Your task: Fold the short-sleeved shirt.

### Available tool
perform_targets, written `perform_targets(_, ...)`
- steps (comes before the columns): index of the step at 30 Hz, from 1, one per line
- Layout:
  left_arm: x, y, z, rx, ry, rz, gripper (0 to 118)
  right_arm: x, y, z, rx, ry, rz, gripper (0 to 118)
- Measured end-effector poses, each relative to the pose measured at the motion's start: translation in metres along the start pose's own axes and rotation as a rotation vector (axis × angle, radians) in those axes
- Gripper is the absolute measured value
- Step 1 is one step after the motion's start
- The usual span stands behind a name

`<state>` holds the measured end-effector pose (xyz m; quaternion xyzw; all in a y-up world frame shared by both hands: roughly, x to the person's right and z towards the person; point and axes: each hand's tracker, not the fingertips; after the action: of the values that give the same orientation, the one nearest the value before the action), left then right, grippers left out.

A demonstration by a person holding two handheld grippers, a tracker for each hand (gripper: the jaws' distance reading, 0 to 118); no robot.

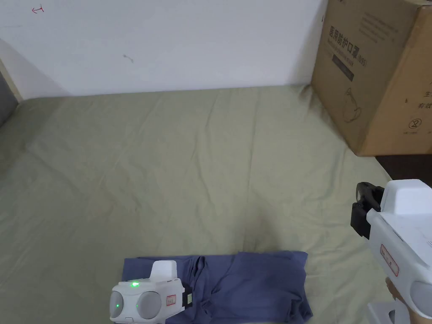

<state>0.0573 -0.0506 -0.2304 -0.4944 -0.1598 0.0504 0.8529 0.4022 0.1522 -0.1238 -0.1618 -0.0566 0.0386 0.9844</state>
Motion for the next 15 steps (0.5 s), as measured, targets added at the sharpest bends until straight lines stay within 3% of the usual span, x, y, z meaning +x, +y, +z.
perform_targets(9,0.035,0.008,-0.012,-0.002,-0.038,-0.072,0,0.007,-0.002,0.000,-0.009,-0.021,-0.005,0)
perform_targets(15,0.003,0.023,0.040,0.097,-0.143,0.014,0,0.000,0.001,-0.002,-0.007,-0.006,0.005,0)
